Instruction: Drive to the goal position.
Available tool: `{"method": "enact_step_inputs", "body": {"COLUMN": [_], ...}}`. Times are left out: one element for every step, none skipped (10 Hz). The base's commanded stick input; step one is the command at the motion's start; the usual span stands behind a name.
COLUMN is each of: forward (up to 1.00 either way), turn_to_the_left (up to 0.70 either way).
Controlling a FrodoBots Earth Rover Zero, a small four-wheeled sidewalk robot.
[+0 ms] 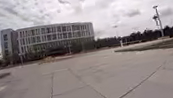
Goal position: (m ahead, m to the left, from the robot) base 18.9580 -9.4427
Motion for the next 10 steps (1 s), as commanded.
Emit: {"method": "enact_step_inputs", "body": {"forward": [1.00, 1.00, 1.00, 1.00, 1.00, 1.00, 1.00, 1.00, 1.00, 1.00], "turn_to_the_left": [0.01, 0.01, 0.01, 0.02, 0.00, 0.02, 0.00, 0.02, 0.01, 0.00]}}
